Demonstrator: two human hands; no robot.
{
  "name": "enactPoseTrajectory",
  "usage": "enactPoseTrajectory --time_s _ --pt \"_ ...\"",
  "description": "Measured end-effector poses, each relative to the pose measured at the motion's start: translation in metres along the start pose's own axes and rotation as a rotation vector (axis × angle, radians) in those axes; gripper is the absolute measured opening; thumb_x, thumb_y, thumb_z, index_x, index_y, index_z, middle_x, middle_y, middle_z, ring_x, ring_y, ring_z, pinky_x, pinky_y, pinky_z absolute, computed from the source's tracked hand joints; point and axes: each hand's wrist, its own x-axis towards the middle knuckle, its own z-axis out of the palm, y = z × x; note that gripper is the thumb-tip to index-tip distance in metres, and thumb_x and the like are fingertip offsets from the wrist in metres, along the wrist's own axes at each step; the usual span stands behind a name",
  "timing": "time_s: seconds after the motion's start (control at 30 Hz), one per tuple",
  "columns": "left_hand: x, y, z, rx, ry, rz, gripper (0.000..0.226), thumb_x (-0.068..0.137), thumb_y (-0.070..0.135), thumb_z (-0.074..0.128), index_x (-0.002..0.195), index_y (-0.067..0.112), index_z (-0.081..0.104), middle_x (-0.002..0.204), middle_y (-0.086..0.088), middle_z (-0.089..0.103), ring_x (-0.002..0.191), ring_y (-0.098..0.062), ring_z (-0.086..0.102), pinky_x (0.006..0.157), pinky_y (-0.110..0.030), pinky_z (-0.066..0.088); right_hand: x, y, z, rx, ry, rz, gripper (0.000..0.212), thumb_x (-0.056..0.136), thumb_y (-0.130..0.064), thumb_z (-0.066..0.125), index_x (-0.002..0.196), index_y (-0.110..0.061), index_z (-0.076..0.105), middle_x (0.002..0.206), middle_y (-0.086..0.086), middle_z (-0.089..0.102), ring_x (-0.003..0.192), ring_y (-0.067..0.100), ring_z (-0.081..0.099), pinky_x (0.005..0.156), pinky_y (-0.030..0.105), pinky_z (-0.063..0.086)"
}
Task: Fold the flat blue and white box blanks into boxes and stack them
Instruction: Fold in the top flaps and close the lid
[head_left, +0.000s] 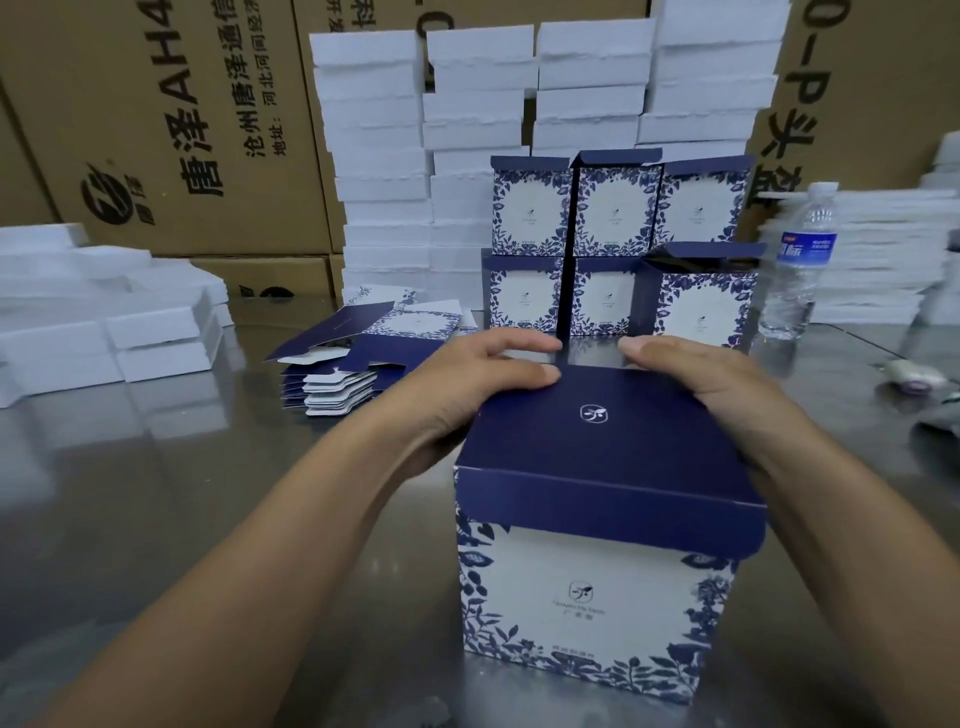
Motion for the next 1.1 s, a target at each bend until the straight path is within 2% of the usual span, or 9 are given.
enactPoseTrajectory --time_s 0.1,0.3,0.4,0.5,0.6,0.67,0.83,1.03,1.1 --pt "0.008 0.009 0.002 0.107 -0.039 -0.056 0.007 0.083 0.011 0.068 0.079 0.016 0.073 0.07 -0.002 0.071 0.056 -0.009 0.066 0.052 -0.016 0.051 0.005 0.0 -0.004 -0.033 -0.067 0.08 0.016 0.067 -0.02 0.071 0.077 -0.009 0.07 0.064 0.008 0.07 0.048 0.013 0.063 0.045 0.017 0.05" --pt "0.023 0.021 0.014 0.427 -0.014 -0.063 0.013 0.079 0.034 0.074 0.07 0.025 0.075 0.072 0.003 0.073 0.059 -0.008 0.066 0.056 -0.017 0.051 0.013 0.002 -0.006 -0.064 -0.108 0.149 0.007 0.076 -0.013 0.066 0.069 -0.01 0.066 0.056 0.006 0.066 0.042 0.011 0.06 0.041 0.013 0.044" --pt "0.026 0.022 0.017 0.433 -0.028 -0.064 0.019 0.082 0.032 0.071 0.064 0.025 0.073 0.064 0.006 0.07 0.054 -0.006 0.062 0.05 -0.014 0.047 0.014 0.004 -0.009 -0.066 -0.099 0.126 0.013 0.082 -0.012 0.063 0.072 -0.009 0.069 0.061 0.008 0.068 0.046 0.013 0.061 0.045 0.013 0.046" --pt "0.027 0.019 0.017 0.375 -0.024 -0.055 0.03 0.084 0.021 0.068 0.054 0.023 0.069 0.057 0.007 0.066 0.047 -0.003 0.058 0.045 -0.011 0.043 0.014 0.006 -0.009 -0.049 -0.11 0.144 0.01 0.081 -0.014 0.065 0.082 -0.007 0.072 0.074 0.012 0.07 0.059 0.018 0.063 0.058 0.024 0.049" --pt "0.027 0.019 0.018 0.396 -0.031 -0.044 0.031 0.085 0.02 0.067 0.054 0.022 0.067 0.056 0.007 0.066 0.046 -0.003 0.058 0.045 -0.01 0.042 0.014 0.005 -0.009 -0.068 -0.111 0.145 0.011 0.081 -0.014 0.065 0.072 -0.011 0.072 0.074 0.011 0.07 0.062 0.019 0.061 0.065 0.03 0.045" --pt "0.028 0.02 0.018 0.408 -0.033 -0.05 0.031 0.085 0.019 0.067 0.054 0.023 0.068 0.057 0.006 0.066 0.047 -0.004 0.058 0.046 -0.011 0.044 0.014 0.005 -0.009 -0.086 -0.102 0.135 0.02 0.082 -0.014 0.064 0.063 -0.013 0.07 0.067 0.007 0.068 0.056 0.015 0.06 0.061 0.029 0.044" --pt "0.027 0.018 0.013 0.403 0.003 -0.073 0.029 0.083 0.026 0.07 0.055 0.022 0.069 0.059 0.003 0.068 0.047 -0.007 0.059 0.046 -0.013 0.044 0.011 0.004 -0.009 -0.099 -0.087 0.13 0.013 0.081 -0.017 0.066 0.07 -0.012 0.067 0.064 0.006 0.066 0.053 0.015 0.059 0.058 0.026 0.045" --pt "0.014 0.012 -0.001 0.32 0.027 -0.05 0.032 0.087 0.024 0.067 0.056 0.017 0.063 0.051 0.002 0.061 0.04 -0.006 0.051 0.044 -0.012 0.04 0.009 0.004 -0.009 -0.068 -0.062 0.164 0.022 0.08 -0.017 0.068 0.059 -0.013 0.064 0.053 0.004 0.063 0.04 0.012 0.057 0.041 0.015 0.044" --pt "0.012 0.011 -0.001 0.32 0.025 -0.033 0.035 0.088 0.023 0.066 0.053 0.018 0.06 0.049 0.003 0.058 0.038 -0.005 0.048 0.042 -0.01 0.037 0.007 0.003 -0.008 -0.05 -0.06 0.189 0.02 0.08 -0.017 0.068 0.062 -0.01 0.066 0.051 0.005 0.063 0.038 0.013 0.058 0.039 0.014 0.043"
